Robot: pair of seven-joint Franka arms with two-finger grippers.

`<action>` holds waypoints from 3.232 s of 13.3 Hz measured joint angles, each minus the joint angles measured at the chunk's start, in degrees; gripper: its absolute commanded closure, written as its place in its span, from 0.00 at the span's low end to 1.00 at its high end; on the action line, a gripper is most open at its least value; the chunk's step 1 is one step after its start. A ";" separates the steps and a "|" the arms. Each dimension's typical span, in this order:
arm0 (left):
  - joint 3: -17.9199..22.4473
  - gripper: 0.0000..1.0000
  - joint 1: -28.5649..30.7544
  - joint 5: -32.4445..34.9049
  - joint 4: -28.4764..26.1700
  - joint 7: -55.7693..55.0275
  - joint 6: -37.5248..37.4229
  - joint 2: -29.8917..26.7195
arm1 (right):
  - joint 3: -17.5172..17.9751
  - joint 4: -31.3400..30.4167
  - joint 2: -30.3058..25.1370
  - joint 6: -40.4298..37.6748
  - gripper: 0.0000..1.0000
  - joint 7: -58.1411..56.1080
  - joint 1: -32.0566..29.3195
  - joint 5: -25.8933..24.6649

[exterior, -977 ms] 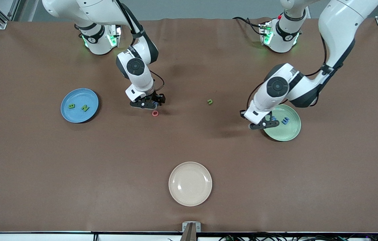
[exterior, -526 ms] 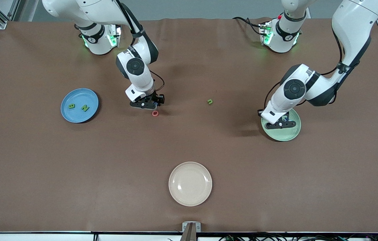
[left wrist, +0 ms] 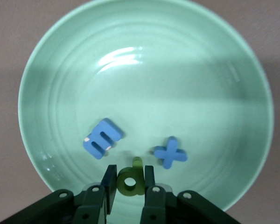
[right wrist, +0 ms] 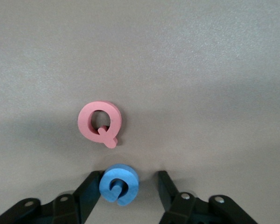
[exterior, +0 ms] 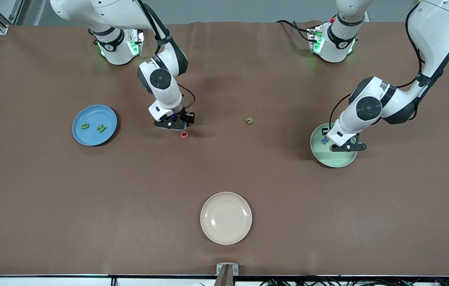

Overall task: Sort uppercase to blue plate, lowercase to green plate
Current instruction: 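Drop d on green plate with the left gripper while the right gripper drops c, then grasp green n with the left gripper while the right gripper reaches pink Q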

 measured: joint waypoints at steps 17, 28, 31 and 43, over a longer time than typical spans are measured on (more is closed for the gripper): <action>-15.76 0.01 -7.10 0.08 3.34 -23.33 1.28 1.26 | -1.41 -4.20 -14.92 -21.47 1.00 -53.42 -34.35 -0.07; 1.85 0.02 -38.79 0.14 7.67 -41.73 7.24 7.74 | -1.29 -16.52 -17.01 -12.15 0.00 -57.05 -41.62 -4.07; 5.77 0.14 -43.43 0.14 8.30 -42.85 9.98 8.92 | -0.47 -15.88 -17.06 -12.16 0.00 -55.95 -41.23 -4.07; 9.35 0.70 -46.62 1.74 10.87 -42.85 11.09 10.27 | 0.98 3.40 -6.34 -12.26 0.00 -11.76 -10.74 0.25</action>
